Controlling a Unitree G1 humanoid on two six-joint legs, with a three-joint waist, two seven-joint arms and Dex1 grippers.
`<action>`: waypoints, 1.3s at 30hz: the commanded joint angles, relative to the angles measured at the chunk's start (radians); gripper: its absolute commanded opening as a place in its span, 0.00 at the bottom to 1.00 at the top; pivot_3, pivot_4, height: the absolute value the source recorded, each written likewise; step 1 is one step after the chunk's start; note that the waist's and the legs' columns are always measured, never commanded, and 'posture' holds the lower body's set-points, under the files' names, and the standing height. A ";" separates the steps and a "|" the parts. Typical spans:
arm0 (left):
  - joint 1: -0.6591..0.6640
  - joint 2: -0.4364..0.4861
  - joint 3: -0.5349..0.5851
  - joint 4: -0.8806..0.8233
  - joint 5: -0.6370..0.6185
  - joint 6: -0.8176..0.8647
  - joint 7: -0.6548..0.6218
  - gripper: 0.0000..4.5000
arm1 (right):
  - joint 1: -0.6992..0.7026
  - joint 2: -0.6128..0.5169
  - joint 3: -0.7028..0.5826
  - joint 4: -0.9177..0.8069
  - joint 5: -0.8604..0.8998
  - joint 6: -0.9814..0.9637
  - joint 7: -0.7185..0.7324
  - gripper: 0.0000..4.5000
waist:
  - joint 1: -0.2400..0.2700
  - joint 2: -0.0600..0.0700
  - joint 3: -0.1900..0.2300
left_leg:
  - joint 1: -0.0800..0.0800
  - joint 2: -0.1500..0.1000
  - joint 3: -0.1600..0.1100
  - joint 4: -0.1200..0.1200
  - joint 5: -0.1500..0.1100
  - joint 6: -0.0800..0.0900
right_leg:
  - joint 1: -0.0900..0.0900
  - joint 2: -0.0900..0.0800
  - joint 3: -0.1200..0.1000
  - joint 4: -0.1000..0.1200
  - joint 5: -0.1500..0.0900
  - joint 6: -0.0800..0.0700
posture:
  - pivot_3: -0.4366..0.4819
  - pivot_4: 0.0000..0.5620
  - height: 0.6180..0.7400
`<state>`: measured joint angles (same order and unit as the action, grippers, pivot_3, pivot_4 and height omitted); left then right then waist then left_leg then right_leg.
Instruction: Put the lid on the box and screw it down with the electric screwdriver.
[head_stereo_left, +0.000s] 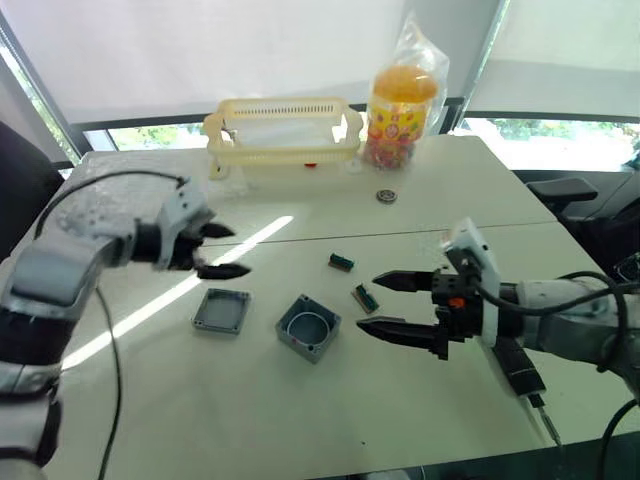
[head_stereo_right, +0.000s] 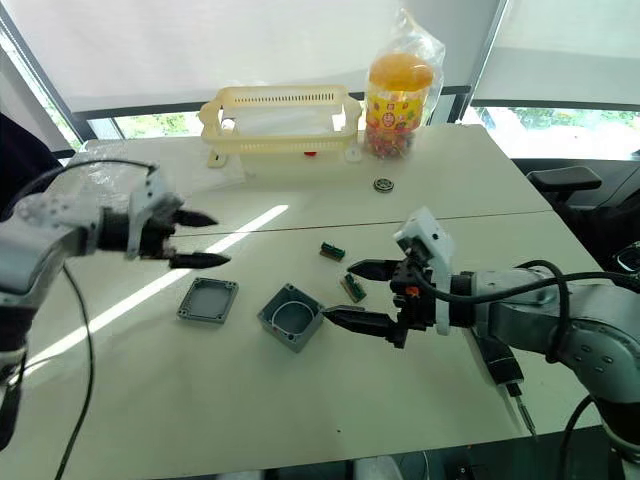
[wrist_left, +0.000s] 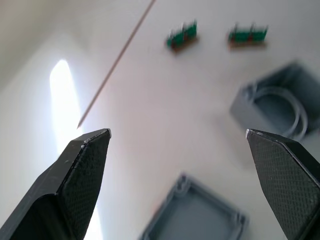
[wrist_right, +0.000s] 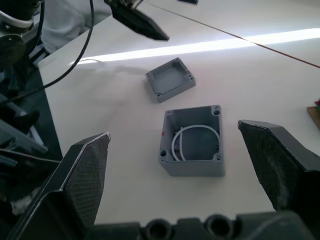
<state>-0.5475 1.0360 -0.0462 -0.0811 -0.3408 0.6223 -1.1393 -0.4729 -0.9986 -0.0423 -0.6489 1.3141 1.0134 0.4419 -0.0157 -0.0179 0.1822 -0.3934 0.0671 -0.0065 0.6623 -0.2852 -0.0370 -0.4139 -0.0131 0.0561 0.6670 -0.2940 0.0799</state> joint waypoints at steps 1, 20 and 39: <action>0.101 0.066 0.085 0.004 0.042 -0.142 -0.026 0.99 | -0.047 -0.001 0.025 -0.034 -0.043 0.003 0.047 1.00 | 0.008 0.000 0.000 | 0.000 0.000 0.000 0.000 0.000 0.000 | 0.000 0.000 0.000 0.000 0.000 -0.001 | 0.48 0.27 1.00; -0.315 0.022 -0.226 0.224 0.181 0.420 -0.163 0.99 | 0.005 0.027 -0.002 -0.050 -0.095 0.023 0.059 1.00 | 0.019 0.000 0.000 | 0.000 0.000 0.002 0.003 0.000 0.000 | 0.001 0.001 0.001 0.000 0.001 -0.002 | 0.48 0.27 1.00; -0.375 -0.196 -0.283 0.314 0.114 0.992 0.300 0.99 | -0.027 0.069 -0.020 -0.079 0.007 0.054 -0.050 1.00 | 0.001 -0.001 0.000 | -0.002 -0.001 -0.001 0.003 0.000 0.000 | -0.003 0.001 0.001 0.005 0.001 -0.002 | 0.48 0.27 1.00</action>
<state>-0.9297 0.8371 -0.3573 0.2238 -0.2167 1.6068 -0.8637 -0.4978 -0.9349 -0.0432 -0.6973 1.2951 1.0774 0.4172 -0.0143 -0.0187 0.1826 -0.3953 0.0661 -0.0078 0.6650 -0.2851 -0.0371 -0.4169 -0.0118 0.0569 0.6723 -0.2929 0.0782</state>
